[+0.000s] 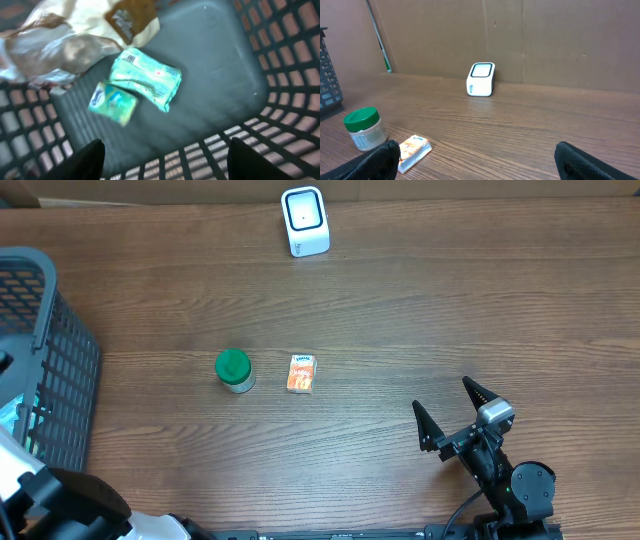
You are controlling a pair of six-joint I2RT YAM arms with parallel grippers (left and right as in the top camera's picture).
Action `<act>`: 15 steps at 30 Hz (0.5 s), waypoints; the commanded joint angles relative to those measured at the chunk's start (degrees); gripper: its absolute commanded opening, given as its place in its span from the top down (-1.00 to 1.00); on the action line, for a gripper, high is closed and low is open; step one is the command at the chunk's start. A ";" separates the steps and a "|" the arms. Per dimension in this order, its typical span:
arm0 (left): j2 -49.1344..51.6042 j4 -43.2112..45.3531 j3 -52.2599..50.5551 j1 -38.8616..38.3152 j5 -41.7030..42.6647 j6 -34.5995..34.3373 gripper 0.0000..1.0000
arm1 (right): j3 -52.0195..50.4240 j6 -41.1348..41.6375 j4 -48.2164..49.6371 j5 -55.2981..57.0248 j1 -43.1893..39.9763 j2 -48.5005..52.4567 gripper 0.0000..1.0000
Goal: Scan the item barcode
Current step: 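Move the left gripper back into the basket toward the green packets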
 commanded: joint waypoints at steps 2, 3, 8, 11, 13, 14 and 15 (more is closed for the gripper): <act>0.52 5.92 -7.50 -0.15 1.29 5.14 -0.25 | -0.59 0.39 0.37 -0.31 0.22 -0.57 -1.00; 0.87 7.15 -8.90 -0.24 1.27 5.16 -0.24 | -0.59 0.39 0.37 -0.31 0.22 -0.57 -1.00; 3.30 13.57 -15.65 -0.48 0.61 6.58 -0.20 | -0.59 0.39 0.37 -0.31 0.22 -0.57 -1.00; 5.22 16.41 -17.66 -0.48 -1.03 8.13 -0.16 | -0.59 0.39 0.37 -0.31 0.22 -0.57 -1.00; 7.08 17.59 -17.81 -0.48 -1.33 8.13 -0.15 | -0.59 0.37 0.37 -0.31 0.22 -0.57 -1.00; 7.82 17.90 -17.81 -0.48 -1.33 8.13 -0.15 | -0.59 0.39 0.37 -0.31 0.22 -0.57 -1.00; 8.79 18.32 -17.81 -0.50 -1.31 8.11 -0.14 | -0.59 0.39 0.37 -0.31 0.22 -0.57 -1.00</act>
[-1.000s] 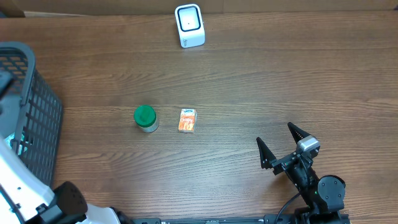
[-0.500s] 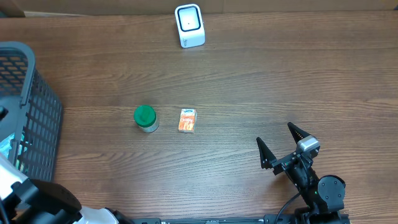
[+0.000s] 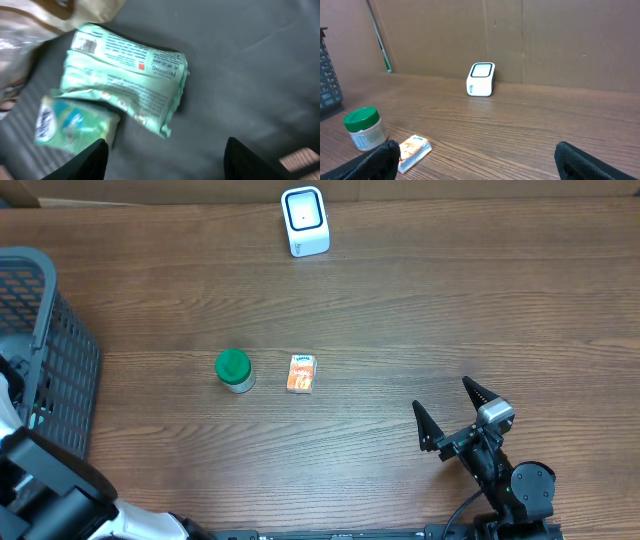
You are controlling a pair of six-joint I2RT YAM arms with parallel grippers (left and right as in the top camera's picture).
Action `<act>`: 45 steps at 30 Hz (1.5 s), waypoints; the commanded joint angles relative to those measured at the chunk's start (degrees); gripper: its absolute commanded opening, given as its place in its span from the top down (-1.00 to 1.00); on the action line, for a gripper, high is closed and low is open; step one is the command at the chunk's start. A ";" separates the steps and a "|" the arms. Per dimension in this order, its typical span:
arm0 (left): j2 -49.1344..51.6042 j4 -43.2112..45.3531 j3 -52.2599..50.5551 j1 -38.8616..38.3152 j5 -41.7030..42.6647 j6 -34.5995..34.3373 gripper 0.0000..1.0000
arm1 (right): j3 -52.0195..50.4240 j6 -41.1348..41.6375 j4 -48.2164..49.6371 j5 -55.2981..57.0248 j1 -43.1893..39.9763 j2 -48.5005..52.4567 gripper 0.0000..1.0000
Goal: Scan the item barcode
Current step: 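Move the left gripper back into the basket toward the green packets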
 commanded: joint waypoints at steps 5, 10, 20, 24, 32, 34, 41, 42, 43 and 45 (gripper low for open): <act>6.21 3.30 -0.31 -0.44 -2.97 1.68 -0.10 | -0.59 0.39 0.35 -0.28 0.22 -0.57 -0.99; 7.76 5.44 -0.31 -0.44 -7.69 1.64 -0.09 | -0.59 0.39 0.35 -0.28 0.22 -0.57 -1.00; 9.84 6.43 -2.36 -0.37 -16.09 1.22 -0.15 | -0.59 0.39 0.35 -0.28 0.22 -0.57 -1.00; 10.95 6.67 -2.38 -0.37 -16.13 1.20 -0.12 | -0.59 0.39 0.35 -0.28 0.22 -0.57 -1.00; 12.92 7.41 -2.36 -0.35 -15.45 1.20 0.91 | -0.59 0.39 0.33 -0.28 0.22 -0.57 -1.00; 12.92 7.52 -2.32 -0.70 -15.47 1.25 0.92 | -0.59 0.39 0.35 -0.28 0.22 -0.57 -1.00; 12.26 4.20 1.20 -2.14 -10.12 1.25 0.92 | -0.59 0.39 0.35 -0.28 0.22 -0.57 -1.00; 11.85 3.02 2.32 -2.29 -8.98 1.22 0.92 | -0.59 0.39 0.35 -0.28 0.22 -0.57 -1.00; 11.32 1.68 3.61 -2.54 -7.96 1.22 0.92 | -0.59 0.39 0.35 -0.28 0.22 -0.57 -1.00; 10.21 -0.94 6.21 -3.06 -7.13 1.22 0.92 | -0.59 0.39 0.35 -0.28 0.22 -0.57 -1.00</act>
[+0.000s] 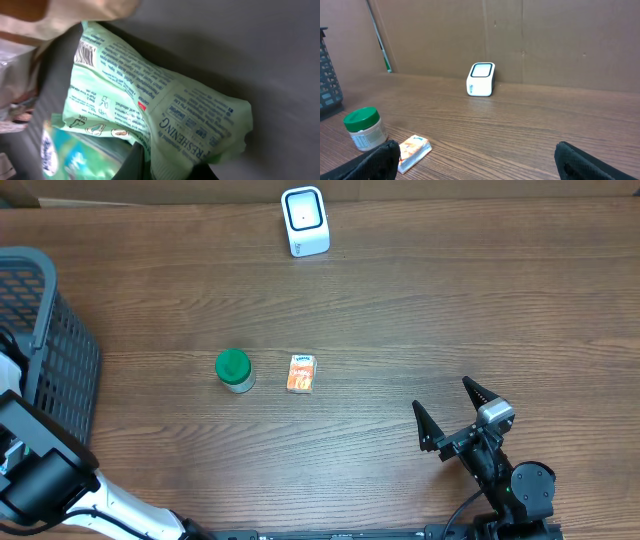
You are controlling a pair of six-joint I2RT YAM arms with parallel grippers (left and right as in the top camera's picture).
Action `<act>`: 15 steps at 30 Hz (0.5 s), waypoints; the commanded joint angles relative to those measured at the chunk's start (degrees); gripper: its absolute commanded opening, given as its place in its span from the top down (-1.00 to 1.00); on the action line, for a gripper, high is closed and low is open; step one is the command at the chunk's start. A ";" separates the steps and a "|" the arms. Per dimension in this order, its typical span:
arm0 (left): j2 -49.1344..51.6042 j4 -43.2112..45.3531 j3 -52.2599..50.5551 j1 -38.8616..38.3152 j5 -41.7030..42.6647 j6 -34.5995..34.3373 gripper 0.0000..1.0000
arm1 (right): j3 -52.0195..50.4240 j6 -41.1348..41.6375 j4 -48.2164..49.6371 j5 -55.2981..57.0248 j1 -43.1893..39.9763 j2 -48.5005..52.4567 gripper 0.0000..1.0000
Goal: Scan the item barcode
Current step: 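Move the left gripper back into the basket toward the green packets, then grasp the green wet-wipes packet and lift it out with the left gripper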
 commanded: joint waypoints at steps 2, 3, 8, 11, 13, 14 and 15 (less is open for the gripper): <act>-2.29 -5.20 7.39 -2.10 5.16 -0.24 0.92 | -0.59 0.39 0.37 -0.28 0.22 -0.57 -1.00; -3.15 -6.78 8.98 -2.47 5.18 -0.48 0.92 | -0.59 0.39 0.37 -0.28 0.22 -0.57 -1.00; -8.68 -12.85 15.56 -3.98 5.64 -2.40 0.92 | -0.59 0.37 0.37 -0.28 0.22 -0.57 -1.00; -13.00 -14.78 18.29 -5.05 6.23 -3.58 0.92 | -0.59 0.39 0.35 -0.28 0.22 -0.57 -1.00; -16.85 -15.34 19.61 -6.16 6.47 -4.66 0.92 | -0.59 0.39 0.37 -0.28 0.22 -0.57 -0.99; -18.93 -15.28 20.06 -6.82 6.49 -5.20 0.92 | -0.59 0.39 0.37 -0.28 0.22 -0.57 -0.99; -21.16 -15.10 20.46 -7.65 6.51 -5.64 0.92 | -0.59 0.39 0.37 -0.28 0.22 -0.57 -1.00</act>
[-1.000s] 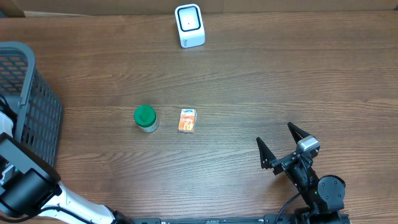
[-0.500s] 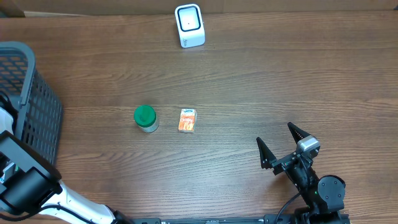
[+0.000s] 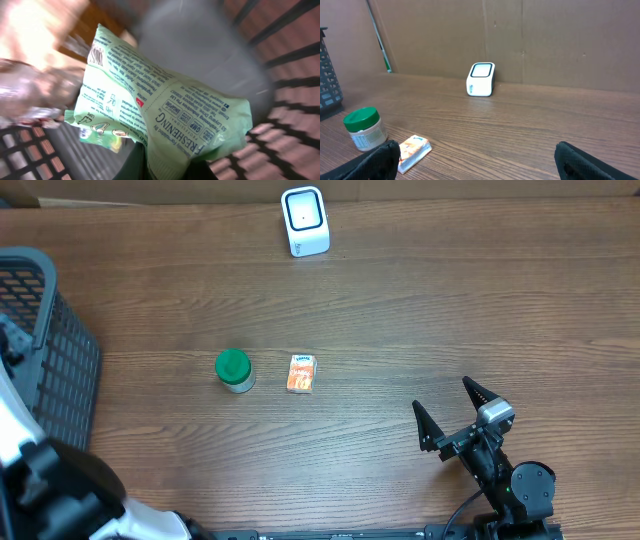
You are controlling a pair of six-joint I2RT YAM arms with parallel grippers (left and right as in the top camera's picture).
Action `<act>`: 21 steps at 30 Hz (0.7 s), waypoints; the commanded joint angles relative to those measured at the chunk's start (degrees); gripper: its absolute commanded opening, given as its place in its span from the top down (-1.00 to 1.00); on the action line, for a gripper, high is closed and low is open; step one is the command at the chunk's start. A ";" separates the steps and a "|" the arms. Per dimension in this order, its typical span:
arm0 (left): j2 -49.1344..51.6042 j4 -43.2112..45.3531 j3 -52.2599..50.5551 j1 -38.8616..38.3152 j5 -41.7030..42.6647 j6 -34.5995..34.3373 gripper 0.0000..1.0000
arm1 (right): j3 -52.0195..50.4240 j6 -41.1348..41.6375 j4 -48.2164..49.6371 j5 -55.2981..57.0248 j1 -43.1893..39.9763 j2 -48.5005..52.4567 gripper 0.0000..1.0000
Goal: Scan the item barcode
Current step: 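Grasp the green wet-wipes packet and lift it out with the left gripper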
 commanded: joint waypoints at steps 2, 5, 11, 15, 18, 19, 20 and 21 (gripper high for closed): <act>-12.22 1.03 3.48 -3.91 1.16 -2.80 0.92 | -0.59 0.42 0.37 -0.28 0.22 -0.57 -1.00; -19.02 3.10 3.54 -8.24 3.43 -2.84 0.92 | -0.59 0.42 0.37 -0.28 0.22 -0.57 -1.00; -28.04 2.78 3.54 -21.84 11.30 -5.20 0.92 | -0.59 0.42 0.37 -0.28 0.22 -0.57 -1.00; -28.57 -0.44 3.39 -34.51 14.47 -6.21 0.92 | -0.59 0.42 0.37 -0.28 0.22 -0.57 -1.00; -26.21 -2.40 2.47 -45.09 12.39 -6.19 0.91 | -0.59 0.42 0.37 -0.28 0.22 -0.57 -1.00; -25.05 -2.80 2.12 -48.26 11.28 -6.16 0.92 | -0.59 0.42 0.35 -0.28 0.22 -0.57 -1.00; -23.69 -3.02 1.70 -51.32 10.29 -6.10 0.92 | -0.59 0.42 0.37 -0.28 0.22 -0.57 -1.00; -21.64 -3.04 1.16 -55.06 9.88 -5.09 0.91 | -0.59 0.42 0.37 -0.28 0.22 -0.57 -1.00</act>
